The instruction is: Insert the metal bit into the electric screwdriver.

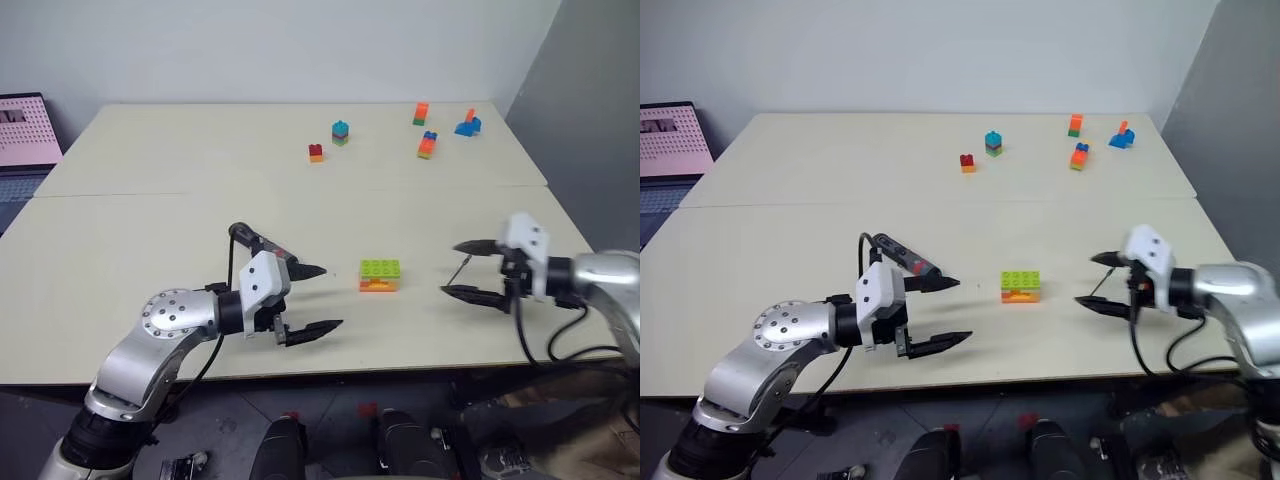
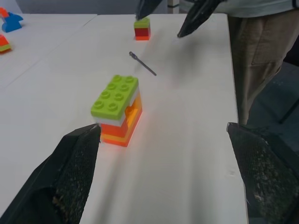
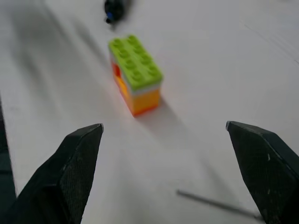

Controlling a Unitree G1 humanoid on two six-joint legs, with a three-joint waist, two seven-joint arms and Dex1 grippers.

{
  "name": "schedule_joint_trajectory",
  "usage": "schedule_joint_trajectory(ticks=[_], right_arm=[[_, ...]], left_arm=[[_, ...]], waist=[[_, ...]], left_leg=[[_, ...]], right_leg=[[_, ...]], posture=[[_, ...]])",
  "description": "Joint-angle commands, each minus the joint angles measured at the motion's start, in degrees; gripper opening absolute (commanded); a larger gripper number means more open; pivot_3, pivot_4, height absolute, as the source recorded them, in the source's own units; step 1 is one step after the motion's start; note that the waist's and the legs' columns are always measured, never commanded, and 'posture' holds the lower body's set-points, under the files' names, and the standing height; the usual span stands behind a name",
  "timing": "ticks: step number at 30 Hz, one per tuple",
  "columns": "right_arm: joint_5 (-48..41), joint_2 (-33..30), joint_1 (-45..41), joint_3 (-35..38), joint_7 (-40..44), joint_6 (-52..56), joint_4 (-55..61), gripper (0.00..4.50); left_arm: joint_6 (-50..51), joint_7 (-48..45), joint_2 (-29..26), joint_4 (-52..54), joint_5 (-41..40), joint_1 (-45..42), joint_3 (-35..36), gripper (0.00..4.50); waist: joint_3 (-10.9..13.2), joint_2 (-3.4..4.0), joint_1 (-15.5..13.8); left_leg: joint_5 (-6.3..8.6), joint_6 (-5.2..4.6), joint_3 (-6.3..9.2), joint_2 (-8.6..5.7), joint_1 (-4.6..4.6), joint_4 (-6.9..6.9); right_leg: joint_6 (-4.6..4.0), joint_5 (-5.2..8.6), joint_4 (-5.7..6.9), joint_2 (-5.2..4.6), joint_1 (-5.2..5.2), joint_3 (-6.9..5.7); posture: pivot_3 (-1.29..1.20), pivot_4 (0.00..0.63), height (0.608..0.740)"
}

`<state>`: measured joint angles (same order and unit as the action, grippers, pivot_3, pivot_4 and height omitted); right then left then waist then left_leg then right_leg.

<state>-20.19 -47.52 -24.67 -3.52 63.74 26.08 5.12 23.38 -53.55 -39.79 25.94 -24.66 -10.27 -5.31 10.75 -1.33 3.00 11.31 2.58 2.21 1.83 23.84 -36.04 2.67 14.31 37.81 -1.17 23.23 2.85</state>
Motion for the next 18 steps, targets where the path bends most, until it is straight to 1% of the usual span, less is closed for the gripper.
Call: schedule_joint_trajectory(ticks=[1,3,7,14,16,17,18], right_arm=[[3.8,3.6,-6.2,-6.0,3.6,-4.5,-7.0,4.45],[6.7,6.3,-10.0,-9.0,4.8,-7.9,-12.7,4.45],[8.3,8.6,-14.0,-12.0,9.1,-10.4,-18.4,4.45],[11.0,12.2,-18.4,-13.8,12.2,-13.8,-26.4,4.45],[11.2,12.7,-18.8,-13.4,12.5,-14.2,-27.1,4.07],[11.2,12.9,-18.8,-13.2,12.5,-14.3,-27.2,4.01],[11.2,13.0,-18.7,-13.0,12.6,-14.3,-27.3,3.68]], left_arm=[[-1.3,-0.4,-0.4,1.8,0.4,0.8,0.2,4.50],[-2.1,-0.7,-0.7,1.9,1.1,1.6,-0.3,4.50],[-2.5,-0.6,-0.3,1.9,1.5,1.8,-0.6,4.50],[-3.4,-1.5,0.2,1.8,1.8,1.4,-1.8,4.50],[-3.5,-1.5,0.2,1.7,1.8,1.2,-1.9,4.50],[-3.5,-1.6,0.3,1.5,1.9,0.9,-2.0,4.50],[-3.5,-1.6,0.4,1.3,1.9,0.8,-2.0,4.50]], waist=[[0.0,-0.02,-0.3],[0.0,-0.01,-0.4],[0.0,0.01,-0.9],[0.0,0.01,-1.1],[0.0,0.01,-1.2],[0.0,0.01,-1.2],[0.0,0.02,-1.2]], left_leg=[[0.00,0.00,0.02,0.00,0.04,0.04],[0.00,0.00,0.02,0.00,0.06,0.08],[0.00,0.00,0.03,0.00,0.08,0.11],[0.00,0.00,0.03,0.00,0.03,0.06],[0.00,0.00,0.05,0.01,0.01,0.07],[0.00,0.00,0.05,0.01,0.02,0.07],[0.00,0.00,0.06,0.01,0.02,0.07]], right_leg=[[-0.01,0.01,-0.03,0.00,0.01,-0.03],[-0.03,0.02,-0.07,0.00,0.02,-0.07],[-0.03,0.03,-0.06,0.00,0.04,-0.09],[-0.03,0.01,-0.01,0.00,0.02,-0.08],[-0.04,0.02,0.04,0.01,0.02,-0.10],[-0.04,0.02,0.05,0.01,0.02,-0.10],[-0.04,0.02,0.05,0.01,0.02,-0.11]], posture=[[0.00,0.150,0.740],[0.00,0.150,0.740],[0.00,0.150,0.740],[0.00,0.150,0.740],[0.00,0.150,0.740],[0.00,0.150,0.740],[0.00,0.150,0.740]])
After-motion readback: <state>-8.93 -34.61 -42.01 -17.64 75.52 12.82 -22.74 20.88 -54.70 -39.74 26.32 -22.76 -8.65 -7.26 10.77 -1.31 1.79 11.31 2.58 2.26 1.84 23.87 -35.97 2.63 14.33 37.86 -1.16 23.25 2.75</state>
